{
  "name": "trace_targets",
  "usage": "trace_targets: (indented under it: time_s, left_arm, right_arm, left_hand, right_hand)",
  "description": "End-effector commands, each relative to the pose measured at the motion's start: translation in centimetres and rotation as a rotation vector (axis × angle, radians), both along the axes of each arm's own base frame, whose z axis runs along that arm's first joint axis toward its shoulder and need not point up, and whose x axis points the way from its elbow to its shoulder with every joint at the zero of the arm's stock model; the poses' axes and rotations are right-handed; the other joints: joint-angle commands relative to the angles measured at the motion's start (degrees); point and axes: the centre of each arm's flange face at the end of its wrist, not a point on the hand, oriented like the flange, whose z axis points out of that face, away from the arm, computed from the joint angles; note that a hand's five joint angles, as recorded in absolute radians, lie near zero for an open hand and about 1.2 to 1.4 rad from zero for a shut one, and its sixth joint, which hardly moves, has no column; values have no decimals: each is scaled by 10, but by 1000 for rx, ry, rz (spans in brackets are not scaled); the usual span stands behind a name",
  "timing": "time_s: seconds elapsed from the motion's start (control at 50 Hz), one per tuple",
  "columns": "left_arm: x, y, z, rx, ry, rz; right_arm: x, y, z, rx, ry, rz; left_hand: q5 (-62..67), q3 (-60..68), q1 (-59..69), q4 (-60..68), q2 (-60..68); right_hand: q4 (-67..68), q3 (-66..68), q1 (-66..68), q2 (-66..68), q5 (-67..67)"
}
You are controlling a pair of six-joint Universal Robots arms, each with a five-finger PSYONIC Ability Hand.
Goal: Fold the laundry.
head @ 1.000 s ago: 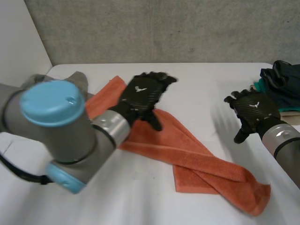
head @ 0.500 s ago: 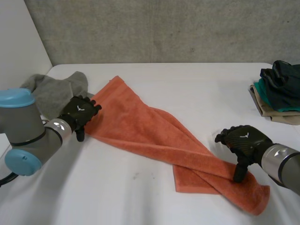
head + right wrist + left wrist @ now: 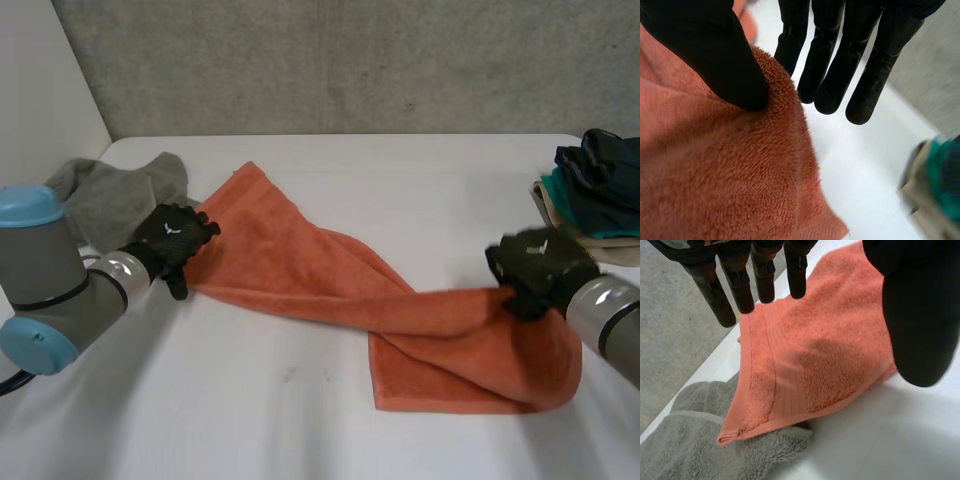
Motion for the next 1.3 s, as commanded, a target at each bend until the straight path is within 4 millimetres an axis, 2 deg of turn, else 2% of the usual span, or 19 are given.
trace_targets:
  time_s: [0.02,0.08,0.1,0.18,0.34,0.48,0.58,0.62,0.8,0.84,0.88,0.94,1.02,1.3]
  left_arm:
    - [-1,4,2,57,90,16]
    - [-1,4,1,72,107,18]
    - [-1,5,0,76,108,19]
    - [-2,5,-2,85,110,16]
    - [-12,6,-5,80,112,-12]
    - [-24,1,-10,66,111,-30]
    - [-33,-7,-20,70,115,-43]
    - [-38,-6,-24,76,117,-56]
    - [-57,13,-24,103,123,-108]
    - [-57,15,-17,103,133,-106]
    - [-54,22,-1,108,158,-102]
    - [-51,29,8,135,191,-89]
    - [-50,43,4,212,234,-70]
    - [-47,64,1,288,289,-12]
  right_arm:
    - [22,19,74,-209,-140,67]
    - [24,25,98,-275,-183,86]
    - [25,29,113,-317,-207,95]
    - [24,38,140,-397,-245,106]
    - [25,55,175,-466,-306,129]
    - [24,61,184,-477,-319,132]
    - [23,64,191,-494,-326,129]
    - [23,65,192,-500,-327,126]
    - [19,65,198,-511,-326,114]
    - [19,64,198,-511,-324,112]
    - [19,64,198,-511,-324,114]
    - [20,63,201,-519,-327,117]
    - [21,64,206,-536,-332,122]
    - [25,59,211,-542,-340,130]
  left_hand:
    - [88,82,79,79,78]
    - [88,82,79,79,78]
    - [88,82,79,79,78]
    - [88,82,79,79,78]
    - [88,82,79,79,78]
    - [153,147,145,145,144]
    - [283,276,274,274,273]
    - [288,282,279,280,278]
    - [238,231,229,229,228]
    - [219,213,211,211,210]
    - [167,161,159,159,158]
    - [113,107,105,105,104]
    - [90,83,81,81,80]
    - [95,88,86,86,85]
  right_hand:
    - [121,121,237,126,139]
    - [121,121,237,126,139]
    - [121,121,237,126,139]
    - [121,121,237,126,139]
    - [121,121,237,126,139]
    - [121,121,237,126,139]
    - [121,121,237,126,139]
    - [121,121,237,126,139]
    - [121,121,237,126,139]
    - [121,121,237,126,139]
    - [121,121,237,126,139]
    - [121,121,237,126,139]
    - [121,121,237,126,139]
    - [121,121,237,126,139]
